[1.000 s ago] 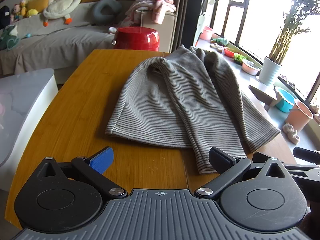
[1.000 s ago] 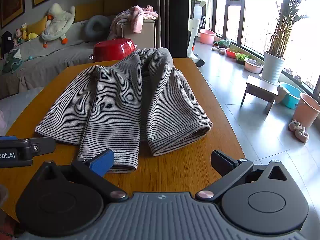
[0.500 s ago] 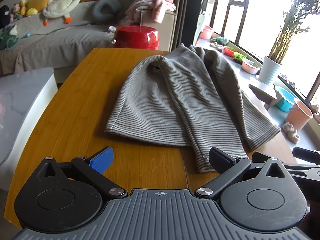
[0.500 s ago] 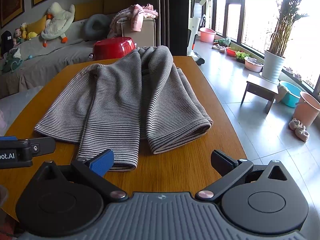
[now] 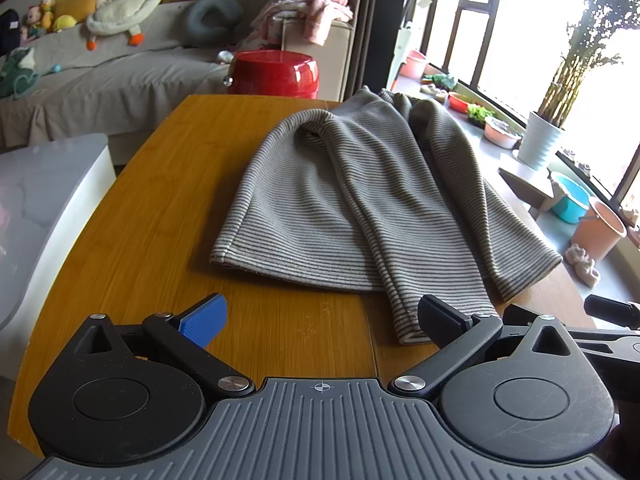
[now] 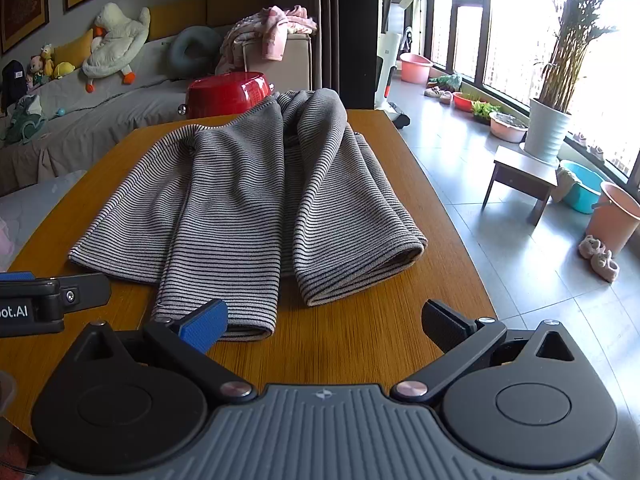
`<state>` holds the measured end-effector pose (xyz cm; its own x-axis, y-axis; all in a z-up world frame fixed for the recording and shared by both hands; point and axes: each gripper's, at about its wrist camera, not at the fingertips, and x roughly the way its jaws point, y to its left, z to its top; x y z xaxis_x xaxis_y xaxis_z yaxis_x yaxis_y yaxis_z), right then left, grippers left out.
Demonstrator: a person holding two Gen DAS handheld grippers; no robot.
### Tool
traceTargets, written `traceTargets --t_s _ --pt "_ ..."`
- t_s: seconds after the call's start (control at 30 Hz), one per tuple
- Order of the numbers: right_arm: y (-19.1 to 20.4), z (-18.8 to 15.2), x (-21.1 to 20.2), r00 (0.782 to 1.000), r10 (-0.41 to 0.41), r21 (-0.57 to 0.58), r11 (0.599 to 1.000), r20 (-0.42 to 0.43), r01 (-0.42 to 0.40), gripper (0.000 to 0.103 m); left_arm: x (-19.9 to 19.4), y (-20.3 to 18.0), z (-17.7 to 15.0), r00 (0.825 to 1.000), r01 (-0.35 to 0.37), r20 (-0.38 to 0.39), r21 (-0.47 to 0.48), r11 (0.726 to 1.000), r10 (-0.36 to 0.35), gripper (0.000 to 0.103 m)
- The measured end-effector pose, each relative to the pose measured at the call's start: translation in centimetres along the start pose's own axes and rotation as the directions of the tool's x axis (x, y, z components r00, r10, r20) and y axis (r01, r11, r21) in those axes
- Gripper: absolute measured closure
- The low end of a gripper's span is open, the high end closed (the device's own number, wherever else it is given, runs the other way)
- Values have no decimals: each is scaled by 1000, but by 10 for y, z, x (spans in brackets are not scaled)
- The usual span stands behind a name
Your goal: Fold clothes
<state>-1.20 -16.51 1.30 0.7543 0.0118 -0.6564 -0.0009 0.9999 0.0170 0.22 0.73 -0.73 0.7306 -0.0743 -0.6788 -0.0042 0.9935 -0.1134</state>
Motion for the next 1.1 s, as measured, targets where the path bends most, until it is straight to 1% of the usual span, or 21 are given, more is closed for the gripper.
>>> traceTargets --t_s 0.33,0.57,0.77,1.0,1.1 --pt "0 0 2 1000 0 1 1000 -7 0 0 0 1 1 1000 1 -1 1 1000 -1 0" --pt "0 6 11 1000 -14 -11 1000 -15 14 0 5 4 5 1000 -1 8 16 1000 1 0" --pt "3 20 30 999 -35 -41 999 -19 35 0 22 10 15 1000 9 13 35 999 -9 0" --pt "12 45 59 999 -44 -90 995 -11 43 0 54 24 35 998 54 -22 22 998 -54 0" --pt "14 59 72 999 -32 -85 996 0 32 0 64 28 46 998 64 -14 27 998 -64 0"
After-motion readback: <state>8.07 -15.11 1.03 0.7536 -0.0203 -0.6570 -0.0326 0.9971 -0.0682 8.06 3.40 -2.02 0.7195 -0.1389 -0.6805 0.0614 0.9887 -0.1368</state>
